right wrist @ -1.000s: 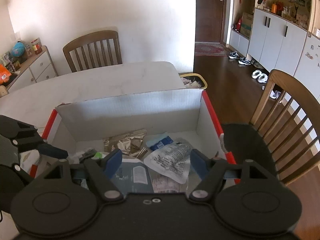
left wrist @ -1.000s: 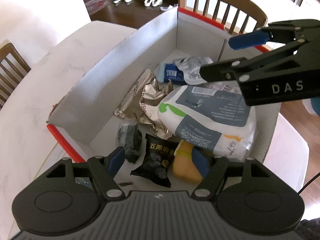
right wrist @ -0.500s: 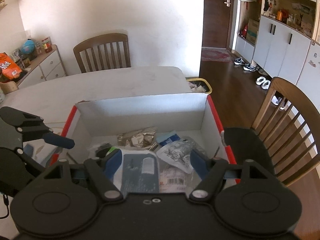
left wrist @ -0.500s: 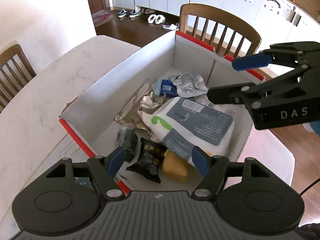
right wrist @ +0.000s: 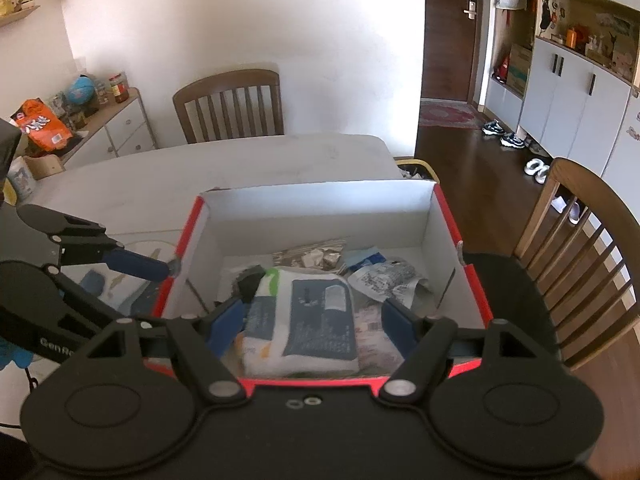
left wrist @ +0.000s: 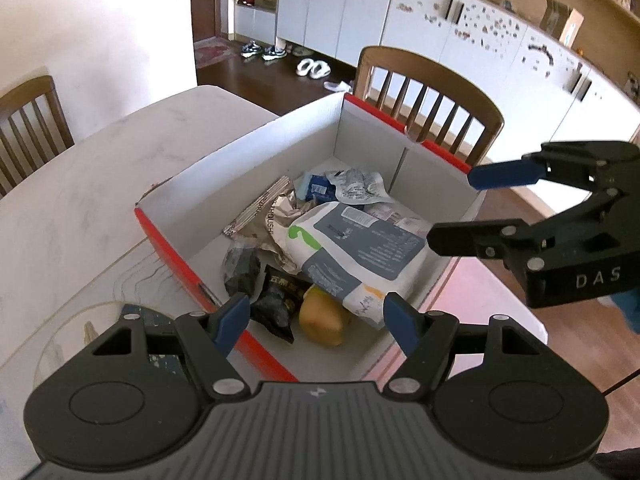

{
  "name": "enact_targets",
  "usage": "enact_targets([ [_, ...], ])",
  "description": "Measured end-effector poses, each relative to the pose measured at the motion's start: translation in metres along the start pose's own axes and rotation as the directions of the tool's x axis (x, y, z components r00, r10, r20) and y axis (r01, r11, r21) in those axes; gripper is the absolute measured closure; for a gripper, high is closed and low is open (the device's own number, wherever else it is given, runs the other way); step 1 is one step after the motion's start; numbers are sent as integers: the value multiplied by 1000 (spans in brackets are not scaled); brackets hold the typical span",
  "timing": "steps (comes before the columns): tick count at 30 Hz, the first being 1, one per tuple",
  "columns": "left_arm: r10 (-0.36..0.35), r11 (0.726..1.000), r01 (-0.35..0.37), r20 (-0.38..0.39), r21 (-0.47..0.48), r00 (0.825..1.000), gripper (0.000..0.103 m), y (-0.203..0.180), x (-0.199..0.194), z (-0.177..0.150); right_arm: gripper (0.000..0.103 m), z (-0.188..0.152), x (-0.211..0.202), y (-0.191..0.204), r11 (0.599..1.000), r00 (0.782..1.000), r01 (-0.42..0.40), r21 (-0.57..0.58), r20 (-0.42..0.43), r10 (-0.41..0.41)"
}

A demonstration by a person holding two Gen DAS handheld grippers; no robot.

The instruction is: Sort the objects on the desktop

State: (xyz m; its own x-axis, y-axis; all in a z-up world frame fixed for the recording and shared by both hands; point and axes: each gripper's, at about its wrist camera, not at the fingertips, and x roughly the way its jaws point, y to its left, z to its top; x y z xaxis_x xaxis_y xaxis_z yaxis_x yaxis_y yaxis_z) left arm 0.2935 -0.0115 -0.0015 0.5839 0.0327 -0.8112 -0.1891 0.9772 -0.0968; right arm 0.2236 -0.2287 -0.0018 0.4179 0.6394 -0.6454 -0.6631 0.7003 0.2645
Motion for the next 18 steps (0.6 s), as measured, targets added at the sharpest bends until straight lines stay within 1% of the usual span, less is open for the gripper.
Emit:
enact_targets([
  [4, -5, 999, 6, 23, -36, 1000, 30, 4, -13, -10, 26, -3, -10, 8, 1000, 1000, -7, 0, 15, 7],
  [9, -6, 998, 9, 53, -60, 999, 30, 7, -27, -19, 26, -7, -21, 17, 1000, 999, 5, -15, 34, -4],
  [11, 0, 998, 4, 58, -67, 998, 23, 8, -32, -22, 24, -10, -25, 19, 1000, 999, 11, -20, 40, -11],
  [15, 10, 997, -5, 69, -74, 998, 18, 10, -39, -28, 23, -14, -28, 25, 999, 999, 19, -28, 48, -17],
  [18, 6, 997, 0, 75, -82, 997, 12, 12, -42, -33, 15, -18, -31, 29, 999, 998, 24, -28, 62, -22],
])
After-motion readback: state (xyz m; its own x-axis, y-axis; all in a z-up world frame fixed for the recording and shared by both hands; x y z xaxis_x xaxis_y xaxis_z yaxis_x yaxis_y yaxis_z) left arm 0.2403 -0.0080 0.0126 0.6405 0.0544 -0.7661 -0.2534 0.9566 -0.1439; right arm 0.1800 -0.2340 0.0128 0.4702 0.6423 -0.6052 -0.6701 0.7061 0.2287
